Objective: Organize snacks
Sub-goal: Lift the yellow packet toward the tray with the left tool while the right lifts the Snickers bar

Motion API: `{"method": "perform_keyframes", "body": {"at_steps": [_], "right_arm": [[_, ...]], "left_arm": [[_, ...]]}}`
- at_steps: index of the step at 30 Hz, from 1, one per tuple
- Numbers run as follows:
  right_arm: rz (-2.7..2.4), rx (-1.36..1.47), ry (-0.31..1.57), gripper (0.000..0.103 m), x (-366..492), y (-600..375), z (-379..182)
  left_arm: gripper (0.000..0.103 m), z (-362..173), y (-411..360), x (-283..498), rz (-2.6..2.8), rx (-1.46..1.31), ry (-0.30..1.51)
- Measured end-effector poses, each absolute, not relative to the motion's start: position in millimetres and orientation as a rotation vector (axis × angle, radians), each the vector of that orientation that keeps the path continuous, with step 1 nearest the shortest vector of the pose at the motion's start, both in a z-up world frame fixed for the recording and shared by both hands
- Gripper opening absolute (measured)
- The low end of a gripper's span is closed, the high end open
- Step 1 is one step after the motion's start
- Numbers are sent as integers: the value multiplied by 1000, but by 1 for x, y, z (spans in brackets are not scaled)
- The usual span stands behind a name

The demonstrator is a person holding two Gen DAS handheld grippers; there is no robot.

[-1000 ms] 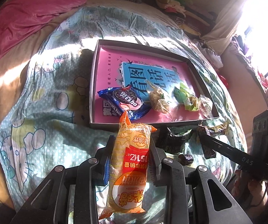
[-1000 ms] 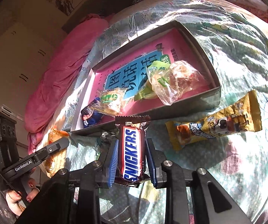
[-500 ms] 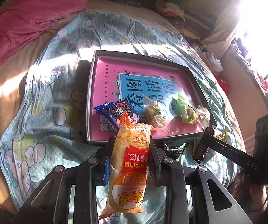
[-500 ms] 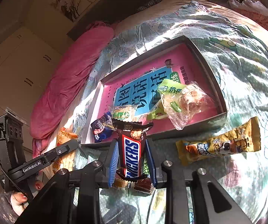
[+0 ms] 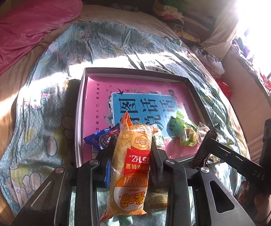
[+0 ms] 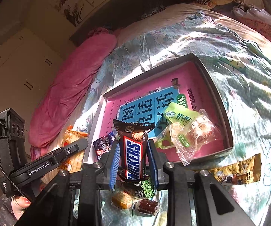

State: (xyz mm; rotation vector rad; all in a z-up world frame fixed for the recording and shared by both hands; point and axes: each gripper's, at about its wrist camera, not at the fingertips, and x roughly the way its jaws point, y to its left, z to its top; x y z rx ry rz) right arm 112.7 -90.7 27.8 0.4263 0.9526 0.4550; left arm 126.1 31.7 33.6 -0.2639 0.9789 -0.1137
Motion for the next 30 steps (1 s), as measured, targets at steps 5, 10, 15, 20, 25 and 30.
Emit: {"method": "perform_keyframes", "body": {"at_steps": [5,10,15,20,25,30], "right_arm": [[446,405,945,29,120,-86,28],[439,372,952,29,124,-79,26],[431,347,959,29,128,-74,22],[426,326,963,29,131,-70,20],[416,312,972,29,133,-69,16],[408,305,982,29,133,-68,11]], "left_arm": [[32,32,25,139,-106,-238,968],[32,28,21,153,-93,-221,953],[32,25,21,165,-75,-212,908],[32,18,21,175,-69,-238,889],[33,4,13,177,-66,-226,908],[33,-4,5,173,-74,-203,928]]}}
